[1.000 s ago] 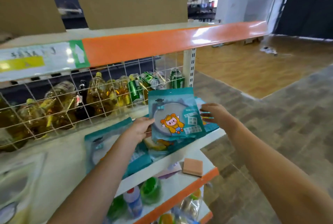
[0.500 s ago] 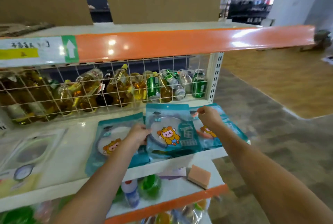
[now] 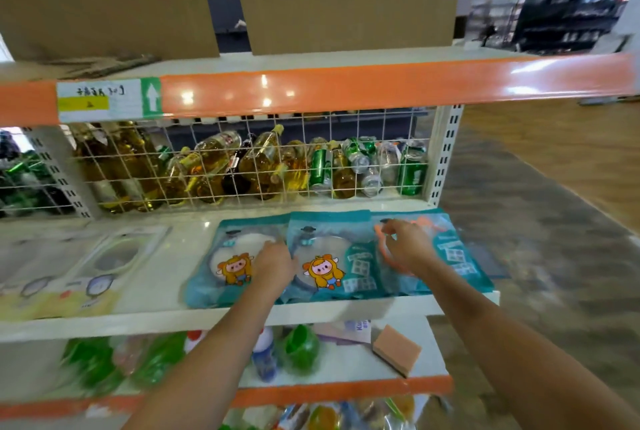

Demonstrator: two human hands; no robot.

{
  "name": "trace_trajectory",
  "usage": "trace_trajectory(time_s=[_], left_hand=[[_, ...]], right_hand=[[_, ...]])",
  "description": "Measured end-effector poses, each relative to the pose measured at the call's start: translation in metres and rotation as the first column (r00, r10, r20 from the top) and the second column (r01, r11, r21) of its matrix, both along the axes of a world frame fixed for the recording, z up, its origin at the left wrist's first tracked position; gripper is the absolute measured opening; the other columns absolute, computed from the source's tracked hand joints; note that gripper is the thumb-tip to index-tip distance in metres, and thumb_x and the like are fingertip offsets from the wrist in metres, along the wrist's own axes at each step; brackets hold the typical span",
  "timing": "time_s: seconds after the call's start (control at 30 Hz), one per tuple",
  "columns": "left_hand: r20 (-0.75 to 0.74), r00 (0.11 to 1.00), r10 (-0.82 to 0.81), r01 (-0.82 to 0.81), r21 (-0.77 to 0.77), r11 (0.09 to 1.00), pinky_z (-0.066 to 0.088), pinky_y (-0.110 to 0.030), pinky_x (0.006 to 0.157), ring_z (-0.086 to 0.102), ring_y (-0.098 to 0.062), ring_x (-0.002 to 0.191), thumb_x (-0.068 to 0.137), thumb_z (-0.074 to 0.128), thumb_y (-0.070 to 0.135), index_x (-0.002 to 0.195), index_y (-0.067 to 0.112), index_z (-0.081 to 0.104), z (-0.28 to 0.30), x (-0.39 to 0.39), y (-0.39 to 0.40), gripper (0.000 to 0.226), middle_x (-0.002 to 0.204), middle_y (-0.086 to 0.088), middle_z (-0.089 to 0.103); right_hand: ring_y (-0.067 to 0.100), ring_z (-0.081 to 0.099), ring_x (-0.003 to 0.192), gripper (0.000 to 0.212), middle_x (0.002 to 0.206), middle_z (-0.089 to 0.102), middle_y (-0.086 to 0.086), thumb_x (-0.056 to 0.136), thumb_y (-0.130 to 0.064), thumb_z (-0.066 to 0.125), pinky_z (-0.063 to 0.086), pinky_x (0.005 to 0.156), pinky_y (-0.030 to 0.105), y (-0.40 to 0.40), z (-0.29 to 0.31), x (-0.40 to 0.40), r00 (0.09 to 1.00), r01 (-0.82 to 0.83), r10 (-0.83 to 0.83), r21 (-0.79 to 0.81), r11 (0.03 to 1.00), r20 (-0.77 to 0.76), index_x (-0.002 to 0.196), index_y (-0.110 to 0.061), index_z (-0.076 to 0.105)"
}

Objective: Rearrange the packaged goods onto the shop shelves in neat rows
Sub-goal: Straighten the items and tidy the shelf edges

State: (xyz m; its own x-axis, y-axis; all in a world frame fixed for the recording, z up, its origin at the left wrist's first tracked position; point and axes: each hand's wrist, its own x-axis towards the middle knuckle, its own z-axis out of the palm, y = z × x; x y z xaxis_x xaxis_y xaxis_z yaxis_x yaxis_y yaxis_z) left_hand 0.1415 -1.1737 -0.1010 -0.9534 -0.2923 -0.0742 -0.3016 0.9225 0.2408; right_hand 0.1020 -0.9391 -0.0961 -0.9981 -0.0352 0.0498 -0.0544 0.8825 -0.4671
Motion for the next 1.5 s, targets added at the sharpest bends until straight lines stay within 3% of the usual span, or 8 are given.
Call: trace_trajectory(time_s=[0.17, 0.33, 0.47, 0.7, 0.9, 1.07, 1.23, 1.5], left_hand=[[-0.002, 1.0, -0.005, 0.005, -0.191, 0.982, 0.04, -0.04, 0.097, 0.05, -0.026, 0.119, 0.097, 0.041, 0.04, 0.13, 0.009, 0.045, -0.01, 0.002, 0.004, 0.045, 0.128, -0.01, 0.052], [-0.055, 0.995, -0.079, 0.065, -0.227, 0.972, 0.035, -0.041, 0.099, 0.042, -0.026, 0.124, 0.097, 0.04, 0.042, 0.136, 0.017, 0.041, -0.008, 0.002, -0.006, 0.046, 0.135, -0.008, 0.046], [-0.113, 0.986, -0.123, 0.092, -0.246, 0.965, 0.033, -0.043, 0.103, 0.04, -0.023, 0.128, 0.097, 0.039, 0.044, 0.136, 0.023, 0.041, -0.001, 0.013, -0.037, 0.044, 0.139, -0.004, 0.044], [-0.097, 0.995, 0.025, -0.048, -0.238, 0.97, 0.037, -0.042, 0.1, 0.041, -0.024, 0.126, 0.097, 0.039, 0.037, 0.132, 0.022, 0.046, 0.023, 0.054, -0.138, 0.039, 0.134, -0.004, 0.047], [-0.093, 0.974, 0.205, -0.222, -0.258, 0.94, 0.039, -0.045, 0.101, 0.041, -0.028, 0.127, 0.099, 0.037, 0.04, 0.135, 0.018, 0.043, 0.033, 0.118, -0.247, 0.044, 0.137, -0.006, 0.046], [-0.076, 0.931, 0.358, -0.363, -0.317, 0.876, 0.038, -0.045, 0.1, 0.039, -0.029, 0.128, 0.098, 0.038, 0.042, 0.137, 0.016, 0.041, 0.045, 0.18, -0.348, 0.047, 0.138, -0.008, 0.044], [-0.174, 0.864, 0.473, -0.503, -0.266, 0.822, 0.038, -0.041, 0.098, 0.042, -0.029, 0.126, 0.097, 0.041, 0.039, 0.134, 0.016, 0.046, 0.048, 0.243, -0.432, 0.044, 0.135, -0.008, 0.048], [-0.178, 0.749, 0.639, -0.663, -0.232, 0.712, 0.039, -0.039, 0.096, 0.046, -0.027, 0.122, 0.097, 0.04, 0.041, 0.13, 0.017, 0.049, 0.032, 0.312, -0.545, 0.041, 0.131, -0.007, 0.052]], right_hand=[[0.024, 0.053, 0.115, 0.033, 0.128, 0.056, 0.008, 0.097, -0.021, 0.044, 0.047, 0.098, 0.039, -0.003, 0.0, 0.0, 0.998, -0.068, 0.066, 0.111, 0.991, 0.021, 0.128, -0.019, 0.054], [0.024, 0.042, 0.126, 0.037, 0.135, 0.05, 0.007, 0.096, -0.016, 0.04, 0.035, 0.104, 0.035, -0.03, 0.0, -0.007, 0.987, -0.155, 0.161, 0.238, 0.959, -0.008, 0.132, -0.017, 0.049], [0.023, 0.044, 0.123, 0.035, 0.133, 0.051, 0.003, 0.098, -0.021, 0.038, 0.036, 0.101, 0.037, -0.076, 0.004, -0.009, 0.957, -0.249, 0.284, 0.347, 0.904, -0.054, 0.131, -0.02, 0.047], [0.028, 0.042, 0.126, 0.037, 0.135, 0.048, 0.01, 0.099, -0.024, 0.037, 0.038, 0.099, 0.036, -0.203, 0.005, 0.001, 0.859, -0.483, 0.512, 0.308, 0.82, -0.016, 0.134, -0.013, 0.046], [0.028, 0.04, 0.127, 0.038, 0.135, 0.047, 0.011, 0.099, -0.027, 0.036, 0.039, 0.101, 0.037, -0.341, 0.011, 0.039, 0.715, -0.661, 0.698, 0.286, 0.694, -0.042, 0.133, -0.013, 0.045], [0.028, 0.039, 0.128, 0.042, 0.139, 0.043, 0.009, 0.1, -0.032, 0.035, 0.039, 0.1, 0.04, -0.463, 0.024, 0.09, 0.608, -0.744, 0.793, 0.317, 0.589, -0.048, 0.137, -0.014, 0.04], [0.028, 0.039, 0.127, 0.041, 0.138, 0.043, 0.009, 0.099, -0.03, 0.037, 0.038, 0.098, 0.038, -0.568, 0.024, 0.141, 0.508, -0.801, 0.855, 0.31, 0.512, -0.101, 0.136, -0.014, 0.04], [0.029, 0.044, 0.121, 0.041, 0.13, 0.048, 0.011, 0.099, -0.034, 0.038, 0.039, 0.095, 0.038, -0.705, 0.007, 0.191, 0.351, -0.877, 0.934, 0.323, 0.355, -0.074, 0.133, -0.013, 0.044]])
